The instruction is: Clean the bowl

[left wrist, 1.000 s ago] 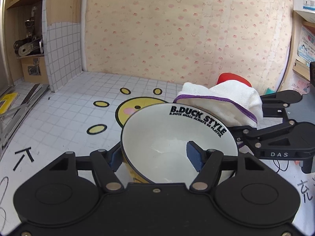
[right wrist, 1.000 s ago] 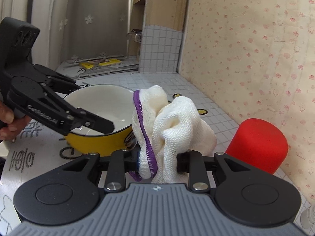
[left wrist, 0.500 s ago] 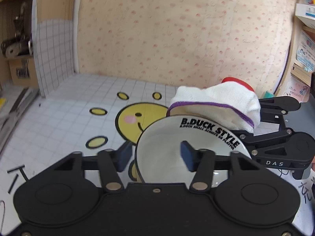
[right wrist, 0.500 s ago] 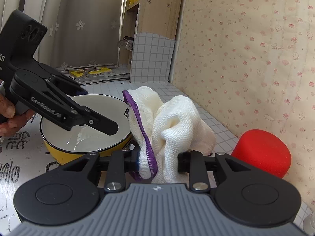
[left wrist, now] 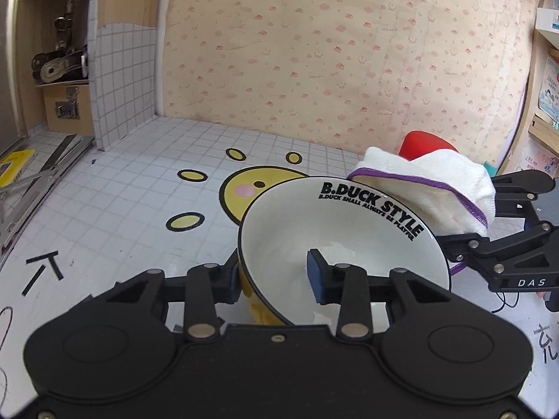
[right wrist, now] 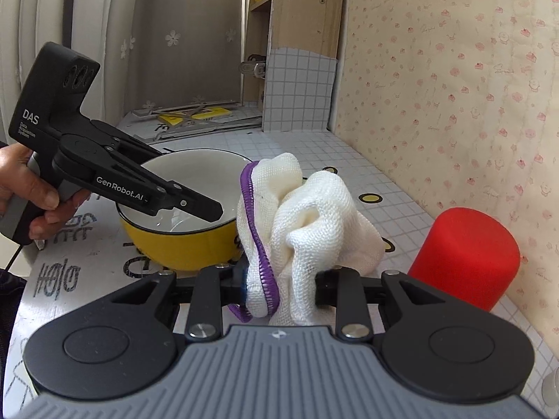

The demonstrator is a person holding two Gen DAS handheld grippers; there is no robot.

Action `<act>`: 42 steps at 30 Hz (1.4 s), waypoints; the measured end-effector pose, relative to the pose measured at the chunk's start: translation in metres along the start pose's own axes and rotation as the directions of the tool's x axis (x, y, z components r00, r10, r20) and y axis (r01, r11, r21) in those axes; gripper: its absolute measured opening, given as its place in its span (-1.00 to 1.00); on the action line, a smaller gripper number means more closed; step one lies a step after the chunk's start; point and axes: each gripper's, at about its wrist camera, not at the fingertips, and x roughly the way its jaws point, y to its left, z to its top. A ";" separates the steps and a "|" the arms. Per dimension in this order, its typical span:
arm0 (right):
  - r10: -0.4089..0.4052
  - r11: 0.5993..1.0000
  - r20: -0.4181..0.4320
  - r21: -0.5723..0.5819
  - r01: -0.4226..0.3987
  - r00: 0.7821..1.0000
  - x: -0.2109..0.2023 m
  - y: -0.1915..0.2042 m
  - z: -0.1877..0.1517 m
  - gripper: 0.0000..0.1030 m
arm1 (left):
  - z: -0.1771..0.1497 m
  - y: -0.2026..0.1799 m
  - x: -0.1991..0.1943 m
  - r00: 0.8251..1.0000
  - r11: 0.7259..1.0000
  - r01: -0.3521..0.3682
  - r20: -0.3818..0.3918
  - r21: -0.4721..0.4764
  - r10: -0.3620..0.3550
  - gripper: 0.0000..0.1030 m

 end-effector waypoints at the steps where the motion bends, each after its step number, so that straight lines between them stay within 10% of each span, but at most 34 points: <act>1: -0.008 1.000 0.005 0.004 0.008 1.000 0.001 -0.001 0.000 -0.39 | -0.001 0.000 -0.002 1.000 1.000 -0.006 0.001 -0.013 0.006 -0.25; 21: 0.013 1.000 -0.020 -0.006 -0.013 1.000 0.006 0.008 -0.001 -0.39 | -0.003 -0.005 -0.004 0.999 0.999 -0.031 0.006 -0.040 0.032 -0.22; 28: -0.027 0.999 -0.011 0.024 0.028 1.000 0.013 0.004 -0.001 -0.38 | 0.010 -0.005 0.000 0.999 0.995 -0.013 0.048 0.102 0.008 0.32; 33: -0.052 0.998 0.004 0.046 0.052 0.999 0.015 0.000 -0.002 -0.38 | 0.026 0.000 0.014 0.999 0.987 0.018 0.035 0.160 -0.024 0.32; 42: -0.034 0.997 0.058 0.074 0.030 0.998 0.017 0.000 0.001 -0.37 | 0.012 0.009 0.021 1.000 1.000 0.012 -0.022 0.000 -0.012 0.11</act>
